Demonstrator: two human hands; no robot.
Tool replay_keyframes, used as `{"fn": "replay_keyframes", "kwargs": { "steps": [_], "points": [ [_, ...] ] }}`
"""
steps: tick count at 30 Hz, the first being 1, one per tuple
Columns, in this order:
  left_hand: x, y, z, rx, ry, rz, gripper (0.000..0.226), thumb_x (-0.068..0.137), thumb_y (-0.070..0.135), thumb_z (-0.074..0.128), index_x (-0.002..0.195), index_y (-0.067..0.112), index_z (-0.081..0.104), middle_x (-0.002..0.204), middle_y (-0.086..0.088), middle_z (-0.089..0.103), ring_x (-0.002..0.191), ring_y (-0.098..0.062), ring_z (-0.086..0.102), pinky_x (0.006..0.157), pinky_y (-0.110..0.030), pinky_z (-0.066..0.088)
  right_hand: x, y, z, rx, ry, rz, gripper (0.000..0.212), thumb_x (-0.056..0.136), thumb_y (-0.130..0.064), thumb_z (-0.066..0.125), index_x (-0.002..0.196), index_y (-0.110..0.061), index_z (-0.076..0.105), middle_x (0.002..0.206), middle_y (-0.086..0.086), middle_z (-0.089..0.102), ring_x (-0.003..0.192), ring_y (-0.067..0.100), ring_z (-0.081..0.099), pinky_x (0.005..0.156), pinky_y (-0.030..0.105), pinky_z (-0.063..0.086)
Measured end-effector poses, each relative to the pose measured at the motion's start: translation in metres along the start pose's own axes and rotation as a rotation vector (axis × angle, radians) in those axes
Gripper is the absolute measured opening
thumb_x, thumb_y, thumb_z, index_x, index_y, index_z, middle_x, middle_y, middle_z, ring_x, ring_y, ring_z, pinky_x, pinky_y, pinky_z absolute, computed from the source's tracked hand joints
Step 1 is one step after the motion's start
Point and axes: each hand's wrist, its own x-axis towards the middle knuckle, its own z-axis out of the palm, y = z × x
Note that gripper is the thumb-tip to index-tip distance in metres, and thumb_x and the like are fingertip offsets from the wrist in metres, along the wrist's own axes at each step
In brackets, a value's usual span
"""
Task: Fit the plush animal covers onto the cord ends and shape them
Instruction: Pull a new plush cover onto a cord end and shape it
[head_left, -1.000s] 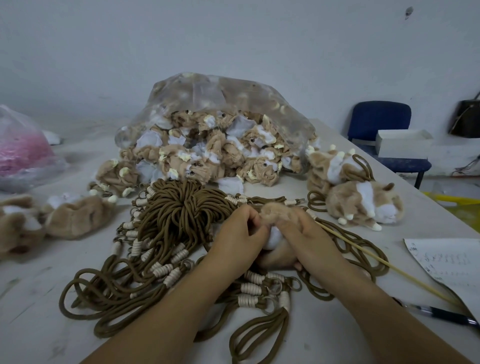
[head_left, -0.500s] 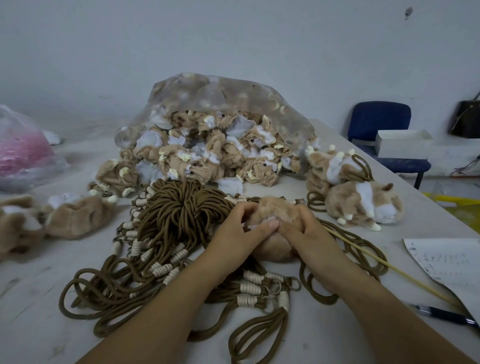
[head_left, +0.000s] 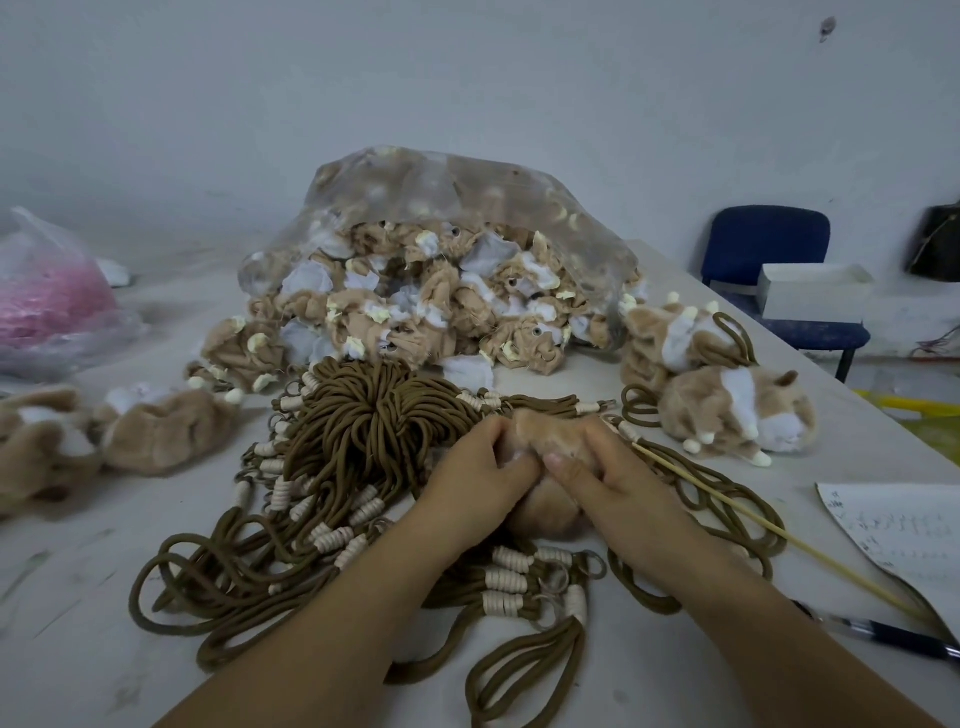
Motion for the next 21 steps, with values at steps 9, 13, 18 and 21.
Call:
{"fn": "replay_keyframes", "kwargs": {
  "steps": [9, 13, 18, 21],
  "points": [
    [-0.004, 0.001, 0.007, 0.135, 0.229, 0.117, 0.018, 0.085, 0.025, 0.059, 0.088, 0.025, 0.041, 0.095, 0.005, 0.048, 0.092, -0.019, 0.049, 0.08, -0.041, 0.047, 0.003, 0.005, 0.008, -0.132, 0.06, -0.103, 0.017, 0.097, -0.026, 0.05, 0.085, -0.015, 0.049, 0.076, 0.005, 0.049, 0.066, 0.011, 0.044, 0.058, 0.02, 0.036],
    [-0.004, 0.001, 0.009, 0.104, 0.227, 0.166, 0.013, 0.09, 0.019, 0.055, 0.101, 0.019, 0.049, 0.106, 0.008, 0.046, 0.1, -0.012, 0.05, 0.081, -0.03, 0.046, 0.002, 0.002, 0.011, -0.123, 0.088, -0.153, 0.018, 0.098, -0.024, 0.05, 0.081, -0.03, 0.047, 0.077, -0.016, 0.05, 0.069, -0.002, 0.045, 0.061, 0.01, 0.036],
    [-0.007, 0.0, 0.007, 0.022, 0.192, 0.215, 0.01, 0.096, 0.017, 0.049, 0.098, 0.022, 0.057, 0.091, 0.01, 0.062, 0.083, 0.0, 0.057, 0.068, -0.017, 0.044, 0.001, 0.002, 0.013, -0.145, 0.07, -0.168, 0.019, 0.098, -0.036, 0.047, 0.082, -0.027, 0.047, 0.077, -0.013, 0.047, 0.067, 0.004, 0.045, 0.059, 0.014, 0.038],
    [-0.003, 0.0, 0.006, 0.084, 0.227, 0.19, 0.012, 0.095, 0.02, 0.052, 0.084, 0.023, 0.049, 0.079, 0.006, 0.055, 0.069, -0.001, 0.05, 0.058, -0.016, 0.038, 0.004, 0.005, 0.009, -0.096, 0.157, -0.054, 0.024, 0.091, -0.048, 0.052, 0.084, -0.025, 0.05, 0.077, -0.003, 0.053, 0.066, 0.008, 0.049, 0.056, 0.015, 0.04]
  ]
}}
